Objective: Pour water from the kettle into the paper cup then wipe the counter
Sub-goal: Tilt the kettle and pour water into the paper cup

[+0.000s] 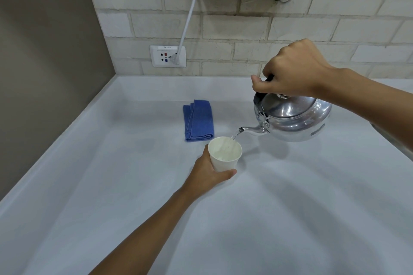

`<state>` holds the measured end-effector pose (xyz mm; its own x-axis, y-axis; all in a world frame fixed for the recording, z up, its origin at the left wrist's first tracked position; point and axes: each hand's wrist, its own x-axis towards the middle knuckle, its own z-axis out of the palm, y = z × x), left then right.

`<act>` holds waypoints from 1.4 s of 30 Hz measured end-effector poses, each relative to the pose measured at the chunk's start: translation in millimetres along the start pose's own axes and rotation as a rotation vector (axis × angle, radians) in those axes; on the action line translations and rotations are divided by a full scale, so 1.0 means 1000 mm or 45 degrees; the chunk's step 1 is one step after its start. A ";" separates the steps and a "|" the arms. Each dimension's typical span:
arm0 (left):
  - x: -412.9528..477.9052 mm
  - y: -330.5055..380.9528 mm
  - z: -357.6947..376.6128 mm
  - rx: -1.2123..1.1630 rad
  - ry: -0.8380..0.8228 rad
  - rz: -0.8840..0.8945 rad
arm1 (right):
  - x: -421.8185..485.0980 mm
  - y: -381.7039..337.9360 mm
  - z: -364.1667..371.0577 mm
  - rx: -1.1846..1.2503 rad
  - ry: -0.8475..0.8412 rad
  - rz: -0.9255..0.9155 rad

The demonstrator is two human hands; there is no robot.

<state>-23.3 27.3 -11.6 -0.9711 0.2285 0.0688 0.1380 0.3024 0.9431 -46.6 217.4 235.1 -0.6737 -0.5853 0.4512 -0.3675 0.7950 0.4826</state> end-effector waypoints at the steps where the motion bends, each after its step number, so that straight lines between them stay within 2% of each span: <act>1: 0.000 0.000 0.000 0.000 -0.001 0.001 | 0.000 0.000 0.000 0.000 0.001 -0.002; 42: 0.000 0.000 0.001 -0.007 -0.005 0.004 | -0.001 0.001 -0.002 -0.019 -0.022 0.000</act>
<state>-23.4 28.0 -11.7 -0.9699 0.2332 0.0702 0.1397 0.2965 0.9448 -45.0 218.9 236.3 -0.6848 -0.5824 0.4380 -0.3580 0.7924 0.4940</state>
